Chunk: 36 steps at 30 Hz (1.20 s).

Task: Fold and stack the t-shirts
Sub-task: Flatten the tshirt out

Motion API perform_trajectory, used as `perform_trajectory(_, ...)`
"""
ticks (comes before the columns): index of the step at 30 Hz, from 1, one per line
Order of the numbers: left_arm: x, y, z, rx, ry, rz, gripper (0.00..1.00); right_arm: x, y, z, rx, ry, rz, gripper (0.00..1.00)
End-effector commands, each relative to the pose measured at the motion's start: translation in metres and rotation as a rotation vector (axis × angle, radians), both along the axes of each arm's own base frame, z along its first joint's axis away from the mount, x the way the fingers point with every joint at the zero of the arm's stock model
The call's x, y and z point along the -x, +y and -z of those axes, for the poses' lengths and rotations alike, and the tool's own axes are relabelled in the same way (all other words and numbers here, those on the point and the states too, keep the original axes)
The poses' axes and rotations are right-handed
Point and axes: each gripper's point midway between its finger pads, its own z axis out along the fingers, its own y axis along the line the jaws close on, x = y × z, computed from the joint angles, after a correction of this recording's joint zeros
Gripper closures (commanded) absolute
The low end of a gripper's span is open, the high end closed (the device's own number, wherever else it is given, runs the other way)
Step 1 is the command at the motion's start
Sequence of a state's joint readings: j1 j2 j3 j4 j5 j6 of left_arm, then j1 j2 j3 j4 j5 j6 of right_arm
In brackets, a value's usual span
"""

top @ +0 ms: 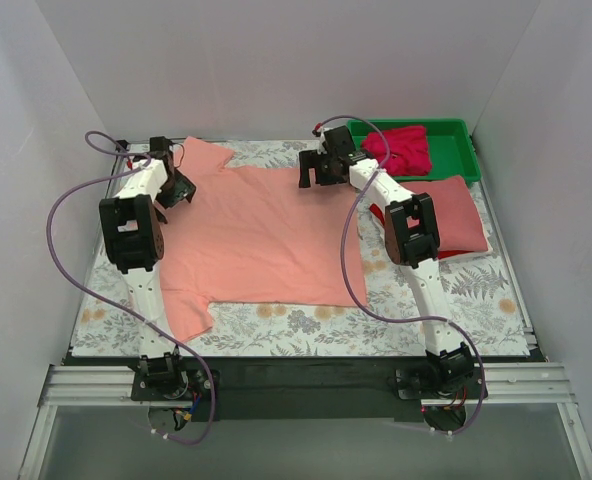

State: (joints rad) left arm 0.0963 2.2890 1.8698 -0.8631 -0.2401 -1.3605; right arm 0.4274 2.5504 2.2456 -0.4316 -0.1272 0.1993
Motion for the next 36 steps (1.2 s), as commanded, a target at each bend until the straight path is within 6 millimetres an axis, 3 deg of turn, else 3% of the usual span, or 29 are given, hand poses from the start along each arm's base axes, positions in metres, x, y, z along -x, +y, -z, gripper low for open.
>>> perform_trajectory(1, 0.006, 0.016, 0.037, 0.009, 0.069, -0.024, 0.02, -0.005, -0.011, 0.030, 0.009, 0.049, 0.024, 0.02)
perform_trajectory(5, -0.007, 0.016, 0.039, 0.027, 0.037, -0.014, 0.02, -0.015, -0.006, 0.025, -0.022, 0.005, 0.006, 0.01)
perform_trajectory(11, -0.025, 0.022, 0.027, 0.007, 0.004, 0.002, 0.02, -0.030, -0.002, 0.009, -0.040, -0.080, -0.020, 0.02)
perform_trajectory(14, -0.035, 0.024, -0.001, -0.004, -0.032, 0.006, 0.02, -0.036, 0.006, -0.017, -0.075, -0.152, -0.078, 0.02)
perform_trajectory(15, -0.035, 0.025, -0.009, -0.006, -0.037, -0.001, 0.02, -0.036, 0.010, -0.035, -0.088, -0.183, -0.097, 0.02)
perform_trajectory(17, -0.034, 0.023, -0.043, -0.004, -0.085, -0.009, 0.02, -0.034, 0.014, -0.057, -0.106, -0.213, -0.122, 0.02)
perform_trajectory(18, -0.031, 0.021, -0.057, 0.003, -0.106, -0.011, 0.02, -0.031, 0.017, -0.087, -0.118, -0.261, -0.143, 0.02)
perform_trajectory(19, -0.019, 0.018, -0.076, 0.010, -0.125, -0.020, 0.02, -0.023, 0.022, -0.096, -0.117, -0.270, -0.164, 0.02)
perform_trajectory(20, -0.013, 0.015, -0.091, 0.012, -0.149, -0.026, 0.02, -0.014, 0.024, -0.129, -0.125, -0.319, -0.181, 0.02)
perform_trajectory(21, -0.001, 0.014, -0.098, 0.017, -0.151, -0.043, 0.02, -0.006, 0.027, -0.143, -0.123, -0.338, -0.201, 0.02)
perform_trajectory(22, 0.009, 0.013, -0.104, 0.019, -0.155, -0.058, 0.02, 0.011, 0.033, -0.135, -0.097, -0.321, -0.236, 0.02)
perform_trajectory(23, 0.035, 0.008, -0.118, 0.034, -0.162, -0.094, 0.02, 0.022, 0.034, -0.143, -0.089, -0.330, -0.247, 0.02)
perform_trajectory(24, 0.049, 0.006, -0.121, 0.039, -0.161, -0.119, 0.02, 0.035, 0.032, -0.177, -0.090, -0.379, -0.246, 0.02)
perform_trajectory(25, 0.063, 0.002, -0.127, 0.057, -0.172, -0.136, 0.02, 0.058, 0.034, -0.156, -0.065, -0.325, -0.264, 0.02)
perform_trajectory(26, 0.097, -0.005, -0.120, 0.081, -0.147, -0.178, 0.02, 0.070, 0.034, -0.160, -0.061, -0.322, -0.268, 0.02)
perform_trajectory(27, 0.112, -0.009, -0.122, 0.094, -0.154, -0.194, 0.02, 0.089, 0.030, -0.183, -0.073, -0.346, -0.273, 0.02)
perform_trajectory(28, 0.129, -0.013, -0.117, 0.110, -0.140, -0.207, 0.02, 0.108, 0.034, -0.183, -0.078, -0.335, -0.292, 0.02)
perform_trajectory(29, 0.142, -0.021, -0.113, 0.139, -0.135, -0.209, 0.02, 0.134, 0.026, -0.147, -0.057, -0.249, -0.301, 0.02)
perform_trajectory(30, 0.172, -0.027, -0.105, 0.160, -0.126, -0.243, 0.02, 0.153, 0.020, -0.169, -0.083, -0.284, -0.300, 0.02)
perform_trajectory(32, 0.195, -0.042, -0.099, 0.222, -0.129, -0.238, 0.02, 0.183, 0.015, -0.159, -0.117, -0.257, -0.280, 0.02)
perform_trajectory(34, 0.234, -0.052, -0.085, 0.236, -0.103, -0.261, 0.02, 0.225, -0.007, -0.135, -0.128, -0.195, -0.245, 0.02)
perform_trajectory(35, 0.248, -0.055, -0.080, 0.231, -0.092, -0.283, 0.02, 0.237, -0.014, -0.149, -0.181, -0.211, -0.204, 0.02)
perform_trajectory(36, 0.259, -0.057, -0.075, 0.219, -0.082, -0.292, 0.02, 0.259, -0.026, -0.115, -0.164, -0.135, -0.185, 0.02)
